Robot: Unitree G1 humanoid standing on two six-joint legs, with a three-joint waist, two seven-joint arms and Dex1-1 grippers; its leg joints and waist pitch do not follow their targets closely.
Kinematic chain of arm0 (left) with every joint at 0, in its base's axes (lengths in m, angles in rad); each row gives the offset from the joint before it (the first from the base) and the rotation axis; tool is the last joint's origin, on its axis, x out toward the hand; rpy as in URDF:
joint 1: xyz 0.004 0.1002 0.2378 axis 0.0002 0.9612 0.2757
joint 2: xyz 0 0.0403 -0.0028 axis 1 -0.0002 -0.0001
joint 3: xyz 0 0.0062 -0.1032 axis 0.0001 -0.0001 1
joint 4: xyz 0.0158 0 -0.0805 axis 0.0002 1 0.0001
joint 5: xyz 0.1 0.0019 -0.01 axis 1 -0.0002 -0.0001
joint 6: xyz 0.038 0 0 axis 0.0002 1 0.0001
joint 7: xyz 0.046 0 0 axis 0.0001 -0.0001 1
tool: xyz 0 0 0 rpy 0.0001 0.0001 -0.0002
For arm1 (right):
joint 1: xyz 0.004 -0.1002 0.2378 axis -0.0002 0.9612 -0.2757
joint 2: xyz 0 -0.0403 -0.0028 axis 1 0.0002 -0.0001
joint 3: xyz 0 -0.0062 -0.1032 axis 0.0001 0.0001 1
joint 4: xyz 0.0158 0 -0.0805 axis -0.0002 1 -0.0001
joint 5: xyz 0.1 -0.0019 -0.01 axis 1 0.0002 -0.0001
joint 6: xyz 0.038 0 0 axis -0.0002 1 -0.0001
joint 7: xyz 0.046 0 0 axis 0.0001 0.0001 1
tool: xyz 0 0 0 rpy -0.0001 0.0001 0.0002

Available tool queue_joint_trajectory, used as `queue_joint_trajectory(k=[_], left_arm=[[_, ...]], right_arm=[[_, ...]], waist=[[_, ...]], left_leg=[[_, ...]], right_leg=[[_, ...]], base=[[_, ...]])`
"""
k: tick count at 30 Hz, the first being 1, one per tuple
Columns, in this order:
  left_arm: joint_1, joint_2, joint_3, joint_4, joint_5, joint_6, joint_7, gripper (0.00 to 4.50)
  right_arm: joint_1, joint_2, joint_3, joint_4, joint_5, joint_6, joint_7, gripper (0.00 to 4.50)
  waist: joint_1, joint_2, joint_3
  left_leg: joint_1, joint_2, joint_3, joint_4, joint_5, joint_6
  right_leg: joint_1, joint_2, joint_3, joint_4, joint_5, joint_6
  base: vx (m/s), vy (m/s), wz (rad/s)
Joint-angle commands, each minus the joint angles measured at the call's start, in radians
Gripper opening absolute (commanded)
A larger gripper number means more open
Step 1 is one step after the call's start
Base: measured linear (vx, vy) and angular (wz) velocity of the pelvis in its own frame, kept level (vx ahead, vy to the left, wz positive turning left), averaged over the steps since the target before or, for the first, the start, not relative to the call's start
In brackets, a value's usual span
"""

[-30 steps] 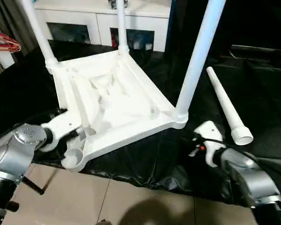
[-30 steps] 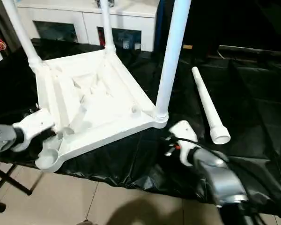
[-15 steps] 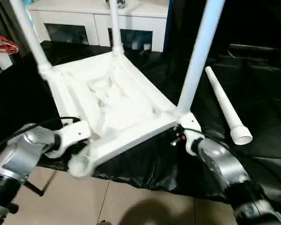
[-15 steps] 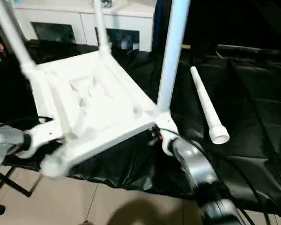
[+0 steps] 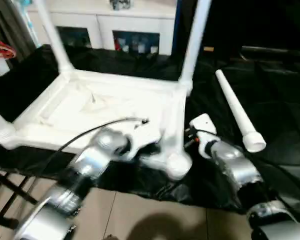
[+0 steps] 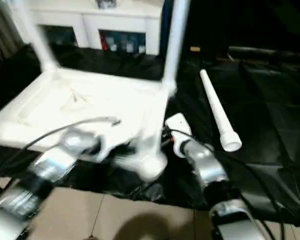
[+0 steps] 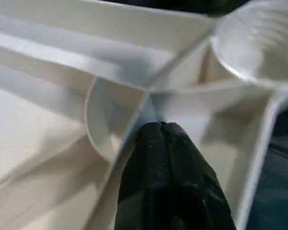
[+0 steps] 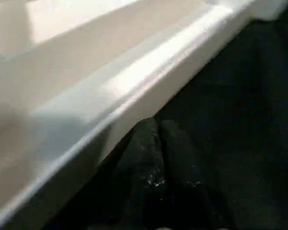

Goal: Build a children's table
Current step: Rotate table base, then pick table leg

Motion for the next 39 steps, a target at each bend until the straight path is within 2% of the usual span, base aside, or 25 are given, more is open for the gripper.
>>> queue_joint_trajectory(k=[1,2,3,4,5,10,12,15,16,17,18,19,20,21,22,23,25,26,27,28,30,33,34,35,39], left_arm=[[-0.047,-0.013,0.017,0.130,0.044,-0.058,0.116,0.00],[-0.064,-0.016,0.014,0.171,0.056,-0.078,0.145,0.00],[-0.079,-0.016,0.010,0.209,0.067,-0.102,0.177,0.00],[-0.082,-0.016,0.010,0.215,0.069,-0.106,0.182,0.00],[-0.105,-0.016,0.018,0.275,0.075,-0.137,0.232,0.00],[-0.129,-0.011,0.057,0.346,0.054,-0.232,0.267,0.00],[-0.121,-0.015,0.115,0.354,-0.028,-0.330,0.181,0.00],[-0.102,-0.023,0.180,0.305,-0.120,-0.309,0.112,0.00],[-0.103,-0.025,0.186,0.308,-0.131,-0.314,0.110,0.20],[-0.087,-0.025,0.204,0.265,-0.161,-0.293,0.104,0.33],[-0.083,-0.025,0.208,0.255,-0.168,-0.288,0.102,0.41],[-0.058,-0.020,0.216,0.188,-0.190,-0.250,0.090,0.41],[-0.042,-0.015,0.215,0.143,-0.195,-0.228,0.089,0.44],[-0.033,-0.013,0.214,0.120,-0.196,-0.218,0.088,0.54],[-0.027,-0.011,0.212,0.100,-0.198,-0.209,0.087,0.70],[-0.015,-0.007,0.210,0.064,-0.202,-0.194,0.082,0.81],[-0.003,-0.004,0.213,0.029,-0.209,-0.188,0.067,0.84],[0.019,0.002,0.212,-0.031,-0.216,-0.174,0.046,0.83],[0.030,0.006,0.209,-0.063,-0.220,-0.163,0.038,1.26],[0.043,0.012,0.205,-0.097,-0.226,-0.150,0.029,1.26],[0.072,0.026,0.194,-0.174,-0.237,-0.108,0.017,1.27],[0.096,0.035,0.186,-0.237,-0.242,-0.067,0.015,1.70],[0.109,0.042,0.181,-0.264,-0.241,-0.051,0.010,1.69],[0.126,0.051,0.174,-0.304,-0.238,-0.027,0.004,1.66],[0.151,0.061,0.172,-0.359,-0.239,0.011,0.002,2.11]], right_arm=[[0.005,-0.025,-0.025,-0.036,-0.014,0.000,-0.033,0.07],[0.012,-0.035,-0.035,-0.051,-0.017,0.003,-0.049,0.07],[0.017,-0.044,-0.045,-0.063,-0.021,0.005,-0.066,0.07],[0.018,-0.045,-0.046,-0.065,-0.021,0.005,-0.069,0.07],[0.026,-0.062,-0.069,-0.089,-0.034,0.011,-0.113,0.07],[0.036,-0.081,-0.145,-0.140,-0.013,0.041,-0.181,0.07],[0.050,-0.098,-0.190,-0.199,0.044,0.096,-0.160,0.24],[0.052,-0.121,-0.207,-0.218,0.043,0.127,-0.170,0.46],[0.052,-0.124,-0.209,-0.220,0.041,0.129,-0.173,0.48],[0.038,-0.136,-0.223,-0.206,0.049,0.142,-0.173,0.56],[0.034,-0.139,-0.226,-0.201,0.050,0.144,-0.175,0.79],[0.008,-0.156,-0.237,-0.171,0.051,0.149,-0.177,0.85],[-0.013,-0.165,-0.245,-0.154,0.049,0.161,-0.180,0.89],[-0.024,-0.170,-0.248,-0.144,0.048,0.167,-0.179,0.98],[-0.033,-0.174,-0.250,-0.134,0.048,0.169,-0.175,1.11],[-0.049,-0.182,-0.251,-0.114,0.048,0.170,-0.169,1.22],[-0.072,-0.194,-0.255,-0.094,0.046,0.192,-0.167,1.29],[-0.106,-0.211,-0.254,-0.052,0.045,0.211,-0.158,1.33],[-0.126,-0.217,-0.253,-0.025,0.044,0.215,-0.157,1.64],[-0.145,-0.223,-0.251,0.001,0.044,0.224,-0.152,1.64],[-0.185,-0.233,-0.247,0.062,0.041,0.238,-0.144,1.74],[-0.217,-0.241,-0.246,0.116,0.037,0.247,-0.135,2.07],[-0.237,-0.245,-0.248,0.151,0.035,0.246,-0.131,2.10],[-0.266,-0.252,-0.251,0.201,0.035,0.250,-0.124,2.11],[-0.318,-0.262,-0.254,0.297,0.041,0.247,-0.094,2.49]], waist=[[0.009,-0.003,-0.068],[0.012,0.002,-0.072],[0.008,-0.003,-0.068],[0.011,-0.005,-0.071],[0.009,0.004,-0.070],[0.011,0.001,-0.073],[0.014,0.004,-0.074],[0.016,0.002,-0.075],[0.016,0.003,-0.075],[0.016,-0.005,-0.074],[0.020,-0.002,-0.073],[0.020,-0.010,-0.072],[0.020,-0.007,-0.072],[0.019,-0.011,-0.071],[0.017,-0.022,-0.070],[0.019,-0.017,-0.069],[0.018,-0.019,-0.067],[0.016,-0.032,-0.066],[0.018,-0.030,-0.069],[0.018,-0.026,-0.069],[0.013,-0.031,-0.068],[0.014,-0.035,-0.067],[0.014,-0.040,-0.068],[0.014,-0.039,-0.069],[0.013,-0.043,-0.070]], left_leg=[[-0.013,-0.016,0.009,-0.055,-0.174,0.027],[-0.006,-0.015,0.009,-0.052,-0.177,0.025],[-0.012,-0.017,0.010,-0.054,-0.175,0.029],[-0.009,-0.017,0.009,-0.052,-0.175,0.029],[-0.008,-0.017,0.009,-0.052,-0.182,0.027],[-0.009,-0.021,0.008,-0.051,-0.180,0.032],[-0.007,-0.019,0.009,-0.049,-0.180,0.042],[-0.009,-0.014,0.010,-0.048,-0.157,0.051],[-0.008,-0.013,0.010,-0.047,-0.160,0.052],[-0.007,-0.013,0.013,-0.047,-0.167,0.055],[-0.007,-0.012,0.012,-0.048,-0.167,0.056],[-0.008,-0.010,0.012,-0.049,-0.167,0.058],[-0.008,-0.009,0.012,-0.049,-0.165,0.058],[-0.009,-0.008,0.013,-0.049,-0.163,0.057],[-0.009,-0.010,0.015,-0.049,-0.161,0.060],[-0.007,-0.008,0.016,-0.049,-0.163,0.059],[-0.007,-0.009,0.017,-0.049,-0.157,0.056],[-0.010,-0.010,0.018,-0.049,-0.154,0.058],[-0.011,-0.006,0.015,-0.050,-0.141,0.055],[-0.008,-0.005,0.015,-0.050,-0.140,0.054],[-0.010,-0.006,0.019,-0.047,-0.132,0.053],[-0.010,-0.006,0.021,-0.045,-0.116,0.058],[-0.011,-0.006,0.021,-0.044,-0.111,0.060],[-0.010,-0.005,0.022,-0.043,-0.103,0.063],[-0.020,-0.008,0.022,-0.035,-0.084,0.069]], right_leg=[[0.073,-0.029,0.027,-0.066,-0.195,-0.175],[0.071,-0.029,0.028,-0.064,-0.181,-0.177],[0.072,-0.025,0.026,-0.069,-0.186,-0.170],[0.072,-0.026,0.026,-0.068,-0.189,-0.164],[0.069,-0.025,0.025,-0.072,-0.195,-0.162],[0.074,-0.026,0.023,-0.072,-0.213,-0.161],[0.073,-0.027,0.024,-0.071,-0.198,-0.176],[0.072,-0.028,0.024,-0.060,-0.127,-0.221],[0.070,-0.028,0.024,-0.059,-0.125,-0.225],[0.070,-0.027,0.024,-0.061,-0.130,-0.227],[0.071,-0.031,0.025,-0.059,-0.140,-0.231],[0.073,-0.033,0.024,-0.058,-0.159,-0.226],[0.072,-0.034,0.024,-0.059,-0.169,-0.225],[0.070,-0.034,0.024,-0.059,-0.190,-0.219],[0.069,-0.032,0.024,-0.063,-0.206,-0.212],[0.066,-0.034,0.025,-0.064,-0.229,-0.203],[0.064,-0.032,0.025,-0.065,-0.247,-0.187],[0.065,-0.031,0.026,-0.067,-0.247,-0.181],[0.068,-0.036,0.025,-0.059,-0.239,-0.186],[0.064,-0.037,0.025,-0.059,-0.235,-0.191],[0.063,-0.032,0.026,-0.056,-0.201,-0.203],[0.062,-0.031,0.027,-0.052,-0.171,-0.212],[0.064,-0.031,0.027,-0.049,-0.164,-0.214],[0.061,-0.030,0.026,-0.048,-0.152,-0.221],[0.061,-0.028,0.027,-0.035,-0.099,-0.240]], base=[[0.000,0.000,0.00],[0.000,0.000,0.00],[0.000,0.000,0.00],[0.000,0.000,0.00],[0.000,0.000,0.00],[0.000,0.000,0.00],[0.000,0.000,0.00],[0.000,0.000,0.00],[0.000,0.000,0.00],[0.000,0.000,0.00],[0.000,0.000,0.00],[0.000,0.000,0.00],[0.000,0.000,0.00],[0.000,0.000,0.00],[0.000,0.000,0.00],[0.000,0.000,0.00],[0.000,0.000,0.00],[0.000,0.000,0.00],[0.000,0.000,0.00],[0.000,0.000,0.00],[0.000,0.000,0.00],[0.000,0.000,0.00],[0.000,0.000,0.00],[0.000,0.000,0.00],[0.000,0.000,0.00]])
